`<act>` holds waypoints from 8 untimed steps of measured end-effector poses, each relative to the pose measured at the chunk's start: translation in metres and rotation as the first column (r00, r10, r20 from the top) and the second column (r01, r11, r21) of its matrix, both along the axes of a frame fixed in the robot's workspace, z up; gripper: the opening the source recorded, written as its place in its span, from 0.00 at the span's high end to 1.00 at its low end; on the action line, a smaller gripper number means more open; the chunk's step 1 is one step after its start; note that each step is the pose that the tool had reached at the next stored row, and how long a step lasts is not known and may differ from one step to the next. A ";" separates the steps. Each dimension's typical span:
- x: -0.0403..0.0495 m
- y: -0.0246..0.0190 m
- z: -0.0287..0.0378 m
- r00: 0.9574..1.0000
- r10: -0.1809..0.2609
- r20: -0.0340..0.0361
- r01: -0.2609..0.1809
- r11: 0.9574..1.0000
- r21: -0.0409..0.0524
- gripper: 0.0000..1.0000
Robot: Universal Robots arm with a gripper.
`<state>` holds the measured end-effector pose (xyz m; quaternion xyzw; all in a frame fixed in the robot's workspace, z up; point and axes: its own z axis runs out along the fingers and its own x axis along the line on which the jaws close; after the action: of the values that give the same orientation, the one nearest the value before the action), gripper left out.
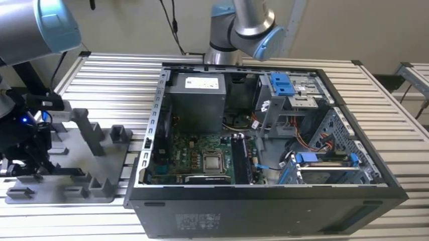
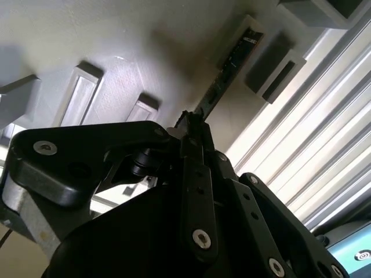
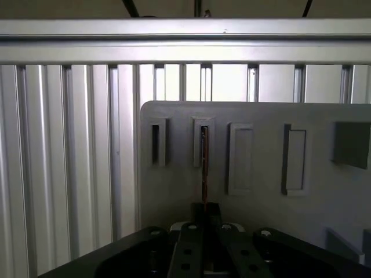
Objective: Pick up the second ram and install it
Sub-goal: 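Pick up the second ram and move it above second insertion slot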
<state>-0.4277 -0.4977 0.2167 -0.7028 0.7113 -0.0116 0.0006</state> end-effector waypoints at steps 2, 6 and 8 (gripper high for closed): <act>0.0000 0.0000 0.0016 1.000 0.000 0.000 0.000 1.000 0.000 0.86; 0.0000 0.0000 0.0041 1.000 0.000 0.000 0.000 1.000 0.000 0.86; 0.0000 0.0000 0.0055 1.000 0.000 0.000 0.000 1.000 0.000 0.86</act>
<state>-0.4277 -0.4977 0.2221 -0.7028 0.7113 -0.0117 0.0007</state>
